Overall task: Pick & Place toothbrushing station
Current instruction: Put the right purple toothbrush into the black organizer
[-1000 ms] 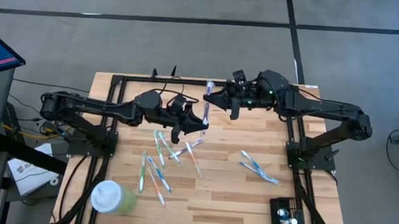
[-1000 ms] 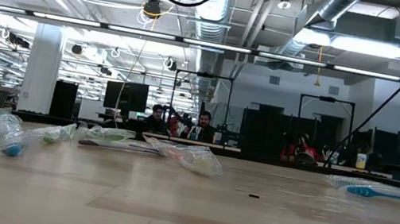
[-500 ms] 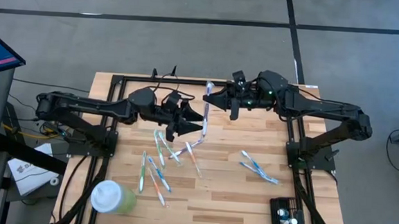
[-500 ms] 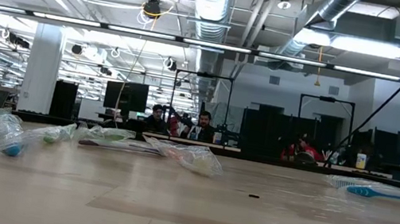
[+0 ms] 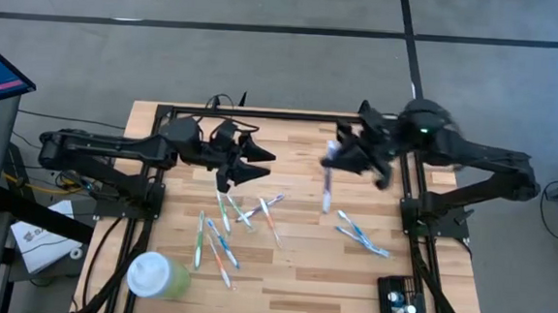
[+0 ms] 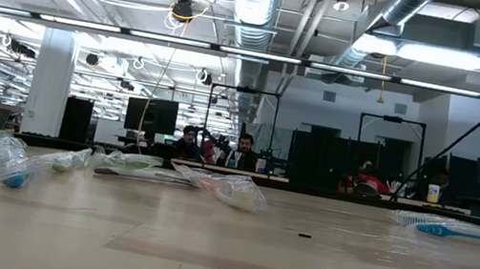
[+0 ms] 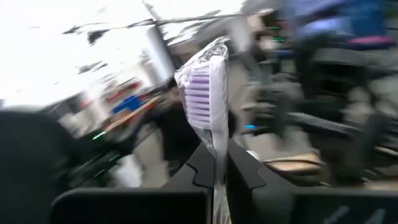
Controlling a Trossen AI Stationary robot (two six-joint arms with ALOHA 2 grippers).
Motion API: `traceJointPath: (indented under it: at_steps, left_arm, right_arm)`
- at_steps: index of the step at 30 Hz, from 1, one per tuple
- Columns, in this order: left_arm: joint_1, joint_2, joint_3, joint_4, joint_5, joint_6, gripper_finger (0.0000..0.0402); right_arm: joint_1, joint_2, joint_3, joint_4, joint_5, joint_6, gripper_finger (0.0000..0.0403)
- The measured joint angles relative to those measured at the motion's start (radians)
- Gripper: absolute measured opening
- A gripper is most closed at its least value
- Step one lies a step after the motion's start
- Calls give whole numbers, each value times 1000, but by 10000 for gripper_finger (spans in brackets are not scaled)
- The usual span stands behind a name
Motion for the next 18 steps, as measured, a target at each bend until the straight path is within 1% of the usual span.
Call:
traceJointPath:
  at_steps: [4,11,15,18]
  left_arm:
    - [-16,28,0,-3,-15,-32,241]
    - [-42,74,0,-2,-24,-31,207]
    - [-66,84,0,6,-94,-134,193]
    - [-90,84,0,28,-160,-157,184]
  right_arm:
    - [75,-78,-23,-5,-111,-92,5]
    - [200,-206,-75,-125,-250,-213,5]
    - [274,-297,-149,-153,-324,-262,5]
    - [331,-385,-226,-150,-334,-281,5]
